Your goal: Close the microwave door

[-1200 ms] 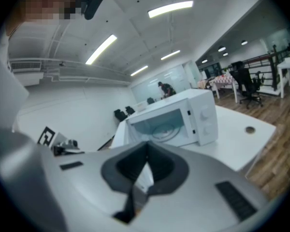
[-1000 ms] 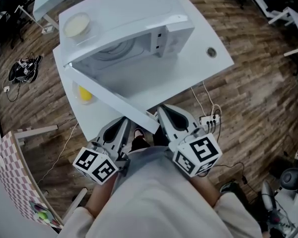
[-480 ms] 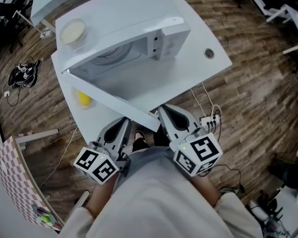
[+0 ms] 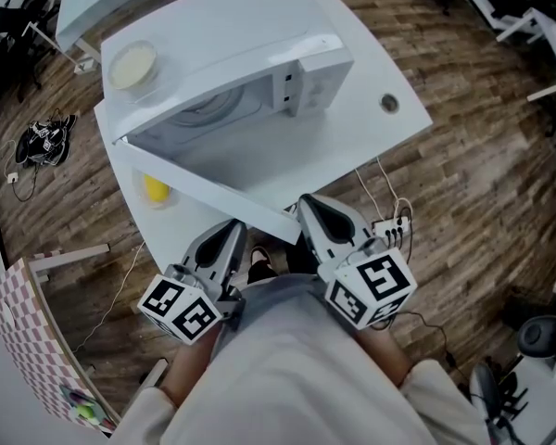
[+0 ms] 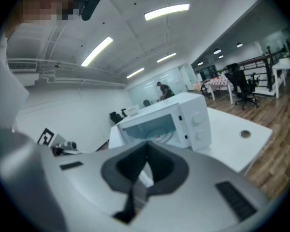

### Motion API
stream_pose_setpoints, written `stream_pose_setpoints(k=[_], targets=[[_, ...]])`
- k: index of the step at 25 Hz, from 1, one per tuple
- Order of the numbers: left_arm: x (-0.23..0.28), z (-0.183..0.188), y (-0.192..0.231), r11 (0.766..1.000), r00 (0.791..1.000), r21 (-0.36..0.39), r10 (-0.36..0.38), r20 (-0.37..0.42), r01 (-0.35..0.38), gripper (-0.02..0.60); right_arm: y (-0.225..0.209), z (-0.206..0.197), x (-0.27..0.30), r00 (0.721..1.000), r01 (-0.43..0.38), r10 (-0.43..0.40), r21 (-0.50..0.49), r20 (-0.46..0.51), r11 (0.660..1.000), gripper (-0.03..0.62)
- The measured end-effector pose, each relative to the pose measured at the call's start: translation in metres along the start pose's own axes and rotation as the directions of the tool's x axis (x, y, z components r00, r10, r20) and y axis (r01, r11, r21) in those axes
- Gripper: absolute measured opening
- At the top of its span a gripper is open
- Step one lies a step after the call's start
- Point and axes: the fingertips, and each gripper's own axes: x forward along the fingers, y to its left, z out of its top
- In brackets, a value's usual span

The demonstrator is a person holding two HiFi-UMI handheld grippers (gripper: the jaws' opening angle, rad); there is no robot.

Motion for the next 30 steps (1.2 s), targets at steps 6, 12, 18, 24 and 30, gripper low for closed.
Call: stream_pose_setpoints(k=[6, 12, 18, 24, 30], targets=[[0.005, 0.002, 0.001, 1.0, 1.0, -0.001, -0.003, 0.0, 0.003, 0.018, -0.005, 0.003, 0.002, 1.0, 0.004, -0.004, 0.005, 0.002, 1.0, 0.021], [0.012, 0.005, 0.0, 1.0, 1.0, -0.003, -0.006, 0.001, 0.006, 0.018, -0.011, 0.008, 0.004, 1.0, 0.008, -0.008, 0.005, 0.004, 1.0, 0.021], [0.018, 0.007, 0.0, 1.0, 1.0, -0.007, -0.009, 0.006, 0.01, 0.018, -0.017, 0.012, 0.007, 1.0, 0.007, -0.007, 0.003, 0.004, 1.0, 0.021], [0.024, 0.009, 0.0, 1.0, 1.0, -0.008, -0.01, 0.01, 0.01, 0.018, -0.023, 0.015, 0.009, 1.0, 0.006, -0.006, 0.002, 0.003, 1.0, 0.021], [0.031, 0.012, 0.001, 1.0, 1.0, -0.007, -0.008, 0.013, 0.008, 0.018, -0.028, 0.019, 0.013, 1.0, 0.005, -0.005, 0.004, 0.006, 1.0, 0.021]])
